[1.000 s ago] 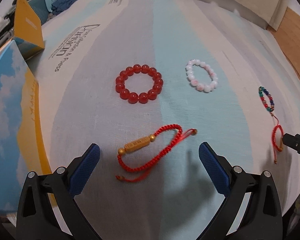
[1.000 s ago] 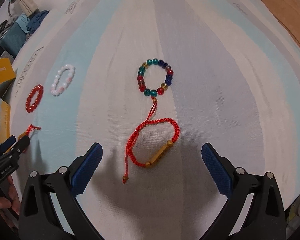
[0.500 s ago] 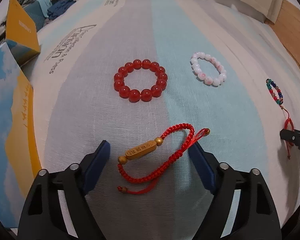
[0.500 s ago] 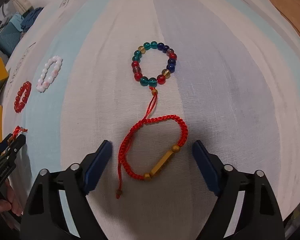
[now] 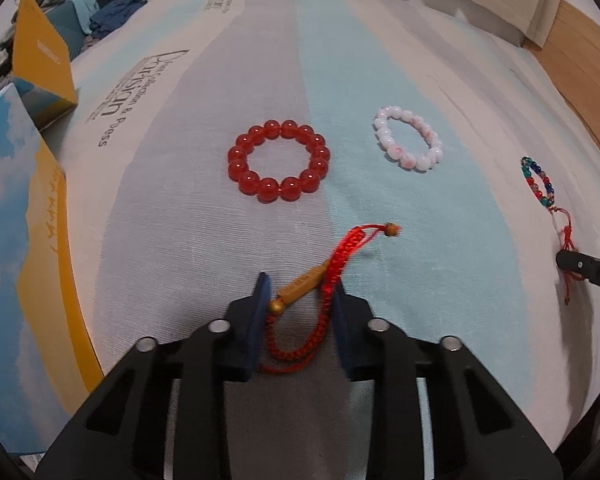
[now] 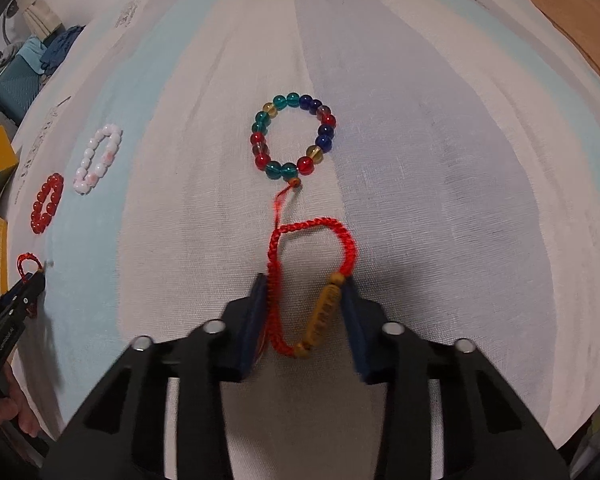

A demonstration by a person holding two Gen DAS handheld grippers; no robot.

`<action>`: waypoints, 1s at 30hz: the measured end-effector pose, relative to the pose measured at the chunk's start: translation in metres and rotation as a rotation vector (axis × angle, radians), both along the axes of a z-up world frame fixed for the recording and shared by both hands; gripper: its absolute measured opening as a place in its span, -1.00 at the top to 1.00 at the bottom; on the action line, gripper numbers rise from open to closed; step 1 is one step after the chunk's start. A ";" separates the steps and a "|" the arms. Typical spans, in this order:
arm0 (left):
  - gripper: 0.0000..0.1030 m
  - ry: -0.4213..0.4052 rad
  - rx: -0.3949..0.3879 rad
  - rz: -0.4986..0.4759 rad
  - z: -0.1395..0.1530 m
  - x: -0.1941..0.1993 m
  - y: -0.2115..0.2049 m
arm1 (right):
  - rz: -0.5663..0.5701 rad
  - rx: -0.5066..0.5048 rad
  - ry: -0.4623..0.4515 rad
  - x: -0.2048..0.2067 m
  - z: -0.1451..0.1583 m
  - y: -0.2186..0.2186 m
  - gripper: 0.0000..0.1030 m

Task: Organize jewelry
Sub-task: 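Grasp the red cord bracelet with the left tool while the right tool grasps the other red cord bracelet, then carry both red cord bracelets toward the white box with both tools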

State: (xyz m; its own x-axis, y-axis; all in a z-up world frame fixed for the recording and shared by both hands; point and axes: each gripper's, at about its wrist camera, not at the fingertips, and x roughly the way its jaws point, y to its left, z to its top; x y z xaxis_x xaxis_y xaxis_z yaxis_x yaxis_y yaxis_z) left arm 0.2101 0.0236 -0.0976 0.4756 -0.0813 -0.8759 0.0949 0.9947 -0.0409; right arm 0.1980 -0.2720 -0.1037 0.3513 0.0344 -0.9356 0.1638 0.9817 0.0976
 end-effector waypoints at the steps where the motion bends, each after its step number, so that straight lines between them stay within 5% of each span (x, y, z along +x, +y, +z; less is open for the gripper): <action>1: 0.61 0.003 -0.002 -0.001 0.000 0.000 0.000 | 0.003 0.002 -0.001 0.000 0.001 0.000 0.61; 5: 0.78 0.004 -0.004 -0.004 0.005 -0.002 -0.001 | 0.006 0.011 -0.009 -0.005 0.007 -0.005 0.82; 30: 0.79 -0.035 -0.010 -0.017 0.048 -0.030 -0.010 | 0.020 0.041 -0.076 -0.025 0.048 0.006 0.83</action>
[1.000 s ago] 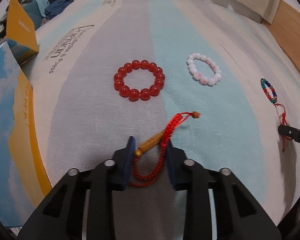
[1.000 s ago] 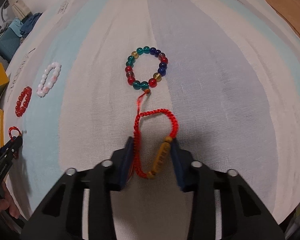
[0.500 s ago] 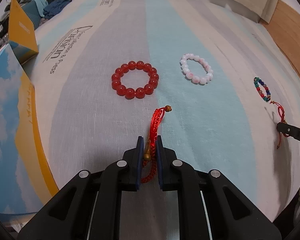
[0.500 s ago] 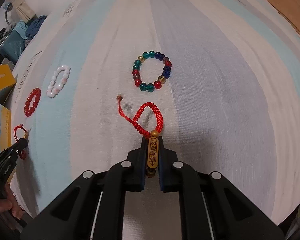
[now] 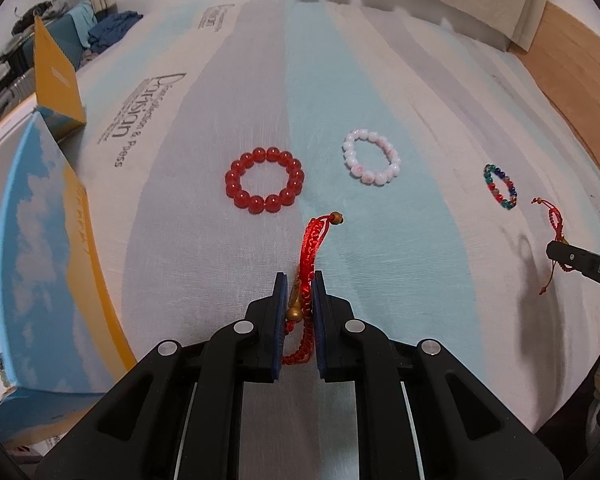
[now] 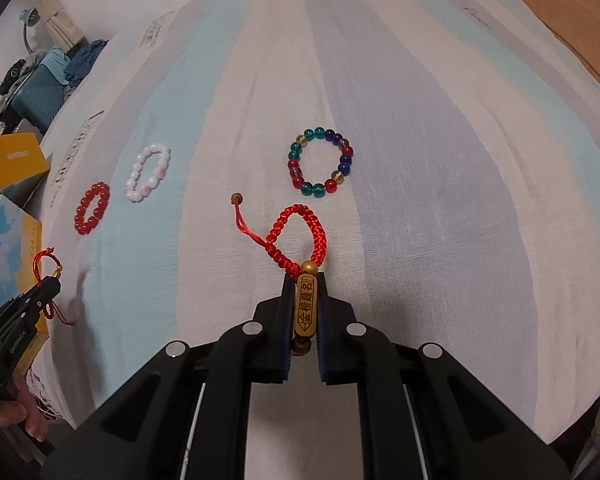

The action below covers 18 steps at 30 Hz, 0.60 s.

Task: Organize jewelry
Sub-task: 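Carry both red cord bracelets toward the white box with both tools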

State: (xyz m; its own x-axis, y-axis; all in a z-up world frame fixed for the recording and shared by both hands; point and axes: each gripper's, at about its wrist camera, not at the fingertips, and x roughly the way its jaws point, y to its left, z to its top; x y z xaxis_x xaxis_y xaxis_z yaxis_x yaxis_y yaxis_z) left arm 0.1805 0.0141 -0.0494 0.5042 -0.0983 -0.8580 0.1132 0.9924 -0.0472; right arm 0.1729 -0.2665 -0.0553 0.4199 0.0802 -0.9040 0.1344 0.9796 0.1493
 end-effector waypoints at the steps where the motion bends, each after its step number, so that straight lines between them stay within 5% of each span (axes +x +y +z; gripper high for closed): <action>1: 0.79 0.000 -0.001 0.003 0.002 -0.001 0.000 | 0.000 -0.002 -0.003 -0.001 0.002 0.001 0.83; 18: 0.78 -0.035 -0.007 0.022 0.044 -0.030 0.010 | 0.028 -0.032 -0.069 -0.023 0.046 0.029 0.83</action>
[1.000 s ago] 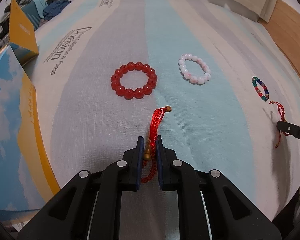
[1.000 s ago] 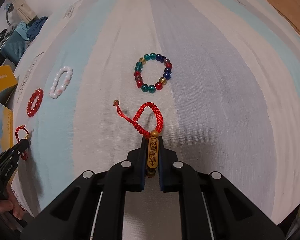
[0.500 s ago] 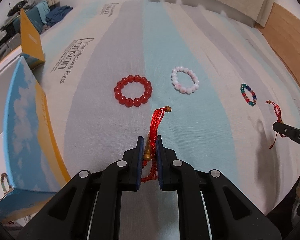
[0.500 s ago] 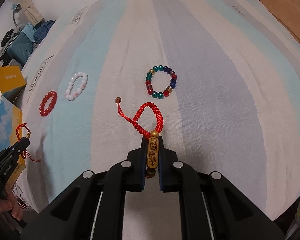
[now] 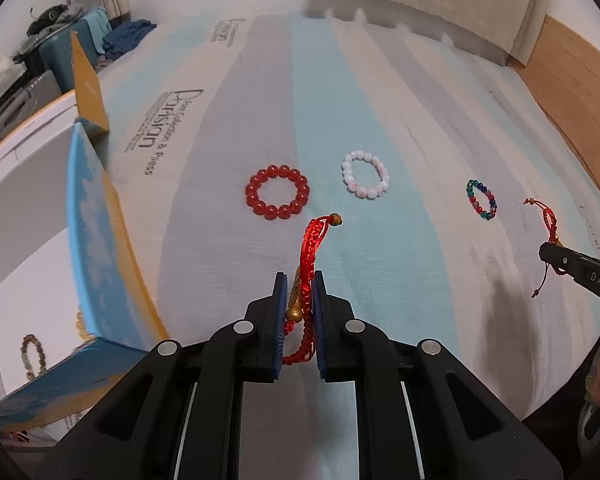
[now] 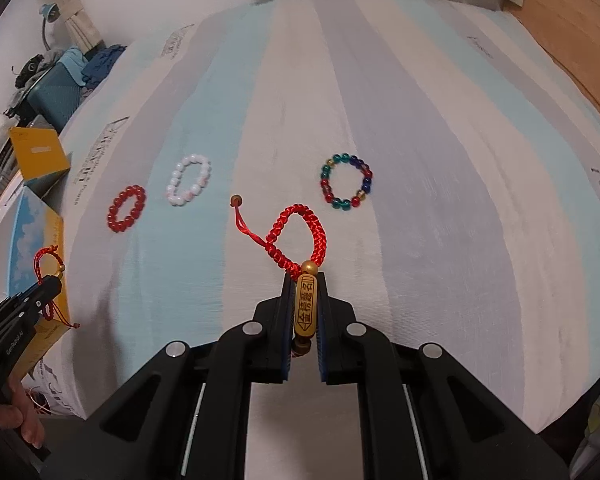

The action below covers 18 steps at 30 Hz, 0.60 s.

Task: Organize jewelry
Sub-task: 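Carry both red cord bracelets toward the white box with both tools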

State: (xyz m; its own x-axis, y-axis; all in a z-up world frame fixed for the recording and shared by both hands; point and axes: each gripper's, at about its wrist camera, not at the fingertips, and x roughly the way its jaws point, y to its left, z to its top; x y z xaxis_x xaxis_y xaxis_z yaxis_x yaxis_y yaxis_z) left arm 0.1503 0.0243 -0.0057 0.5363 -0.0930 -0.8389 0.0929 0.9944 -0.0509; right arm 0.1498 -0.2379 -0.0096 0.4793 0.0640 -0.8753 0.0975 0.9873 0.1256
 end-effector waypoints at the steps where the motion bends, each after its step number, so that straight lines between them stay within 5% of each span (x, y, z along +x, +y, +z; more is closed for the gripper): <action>1: 0.78 -0.006 0.006 0.001 0.003 -0.002 0.002 | 0.003 -0.002 -0.005 -0.001 0.002 0.002 0.83; 18: 0.77 -0.057 -0.016 0.082 0.050 -0.033 0.061 | 0.115 -0.011 -0.085 -0.009 0.049 0.082 0.83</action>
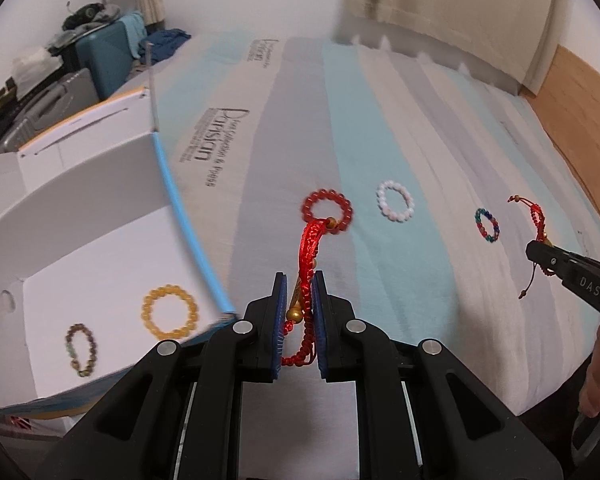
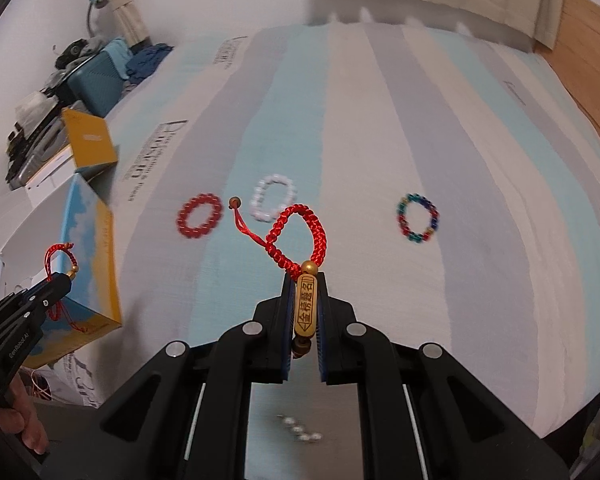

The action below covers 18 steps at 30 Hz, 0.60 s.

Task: Organize jewelry
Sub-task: 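Carry both red cord bracelets toward the white box with both tools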

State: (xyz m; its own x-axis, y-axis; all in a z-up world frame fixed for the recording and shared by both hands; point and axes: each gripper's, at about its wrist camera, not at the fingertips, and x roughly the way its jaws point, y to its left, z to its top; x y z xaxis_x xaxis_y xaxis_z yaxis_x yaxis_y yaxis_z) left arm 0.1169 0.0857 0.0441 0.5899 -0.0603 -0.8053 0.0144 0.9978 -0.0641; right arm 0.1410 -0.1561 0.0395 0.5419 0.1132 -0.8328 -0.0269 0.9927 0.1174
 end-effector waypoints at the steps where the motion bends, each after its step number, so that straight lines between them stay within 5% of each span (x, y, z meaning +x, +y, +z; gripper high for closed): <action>1: 0.77 -0.005 0.002 0.007 0.003 -0.002 0.005 | 0.009 0.000 -0.004 0.000 0.003 0.006 0.83; 18: 0.76 -0.052 0.009 0.180 0.039 -0.042 0.118 | 0.208 0.010 -0.060 -0.007 0.035 0.142 0.83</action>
State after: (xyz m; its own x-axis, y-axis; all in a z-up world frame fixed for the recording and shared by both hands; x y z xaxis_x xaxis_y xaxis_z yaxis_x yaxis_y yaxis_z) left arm 0.0746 0.2037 0.0835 0.6315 0.0576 -0.7732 -0.1616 0.9851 -0.0585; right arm 0.1342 -0.0144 0.0750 0.5545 0.2358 -0.7981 -0.2379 0.9639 0.1194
